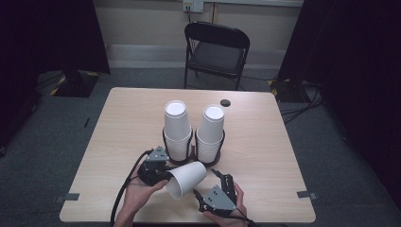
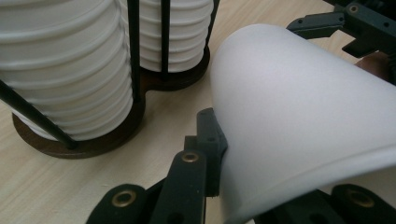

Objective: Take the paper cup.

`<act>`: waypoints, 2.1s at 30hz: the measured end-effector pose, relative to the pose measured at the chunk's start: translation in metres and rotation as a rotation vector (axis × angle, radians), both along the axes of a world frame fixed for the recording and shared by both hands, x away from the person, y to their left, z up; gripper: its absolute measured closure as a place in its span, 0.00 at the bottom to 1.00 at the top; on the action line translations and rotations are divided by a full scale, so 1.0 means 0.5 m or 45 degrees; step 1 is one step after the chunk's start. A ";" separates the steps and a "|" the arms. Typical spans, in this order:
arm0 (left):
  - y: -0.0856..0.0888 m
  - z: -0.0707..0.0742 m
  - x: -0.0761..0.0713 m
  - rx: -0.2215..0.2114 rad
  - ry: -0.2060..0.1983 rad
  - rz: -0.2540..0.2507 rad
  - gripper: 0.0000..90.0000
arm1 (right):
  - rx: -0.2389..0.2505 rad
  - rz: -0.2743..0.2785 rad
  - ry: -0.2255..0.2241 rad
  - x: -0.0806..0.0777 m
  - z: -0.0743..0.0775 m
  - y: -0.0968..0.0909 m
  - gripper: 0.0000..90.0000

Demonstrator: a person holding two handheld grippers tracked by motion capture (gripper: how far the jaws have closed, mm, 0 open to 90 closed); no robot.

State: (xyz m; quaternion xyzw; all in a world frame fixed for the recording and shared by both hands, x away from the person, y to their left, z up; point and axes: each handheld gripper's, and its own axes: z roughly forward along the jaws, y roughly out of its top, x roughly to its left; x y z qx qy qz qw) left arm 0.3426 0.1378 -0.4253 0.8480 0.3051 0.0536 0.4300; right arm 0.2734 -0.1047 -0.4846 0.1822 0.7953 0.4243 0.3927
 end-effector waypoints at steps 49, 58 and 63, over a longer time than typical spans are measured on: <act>-0.070 0.011 0.019 0.078 0.165 -0.118 0.94 | -0.175 0.123 -0.350 -0.019 0.000 0.085 0.11; -0.081 0.008 0.017 0.085 0.151 -0.072 0.94 | -0.245 0.105 -0.378 -0.023 0.002 0.093 0.12; -0.087 0.006 0.019 0.084 0.165 -0.075 0.94 | -0.321 0.114 -0.457 -0.033 0.004 0.096 0.12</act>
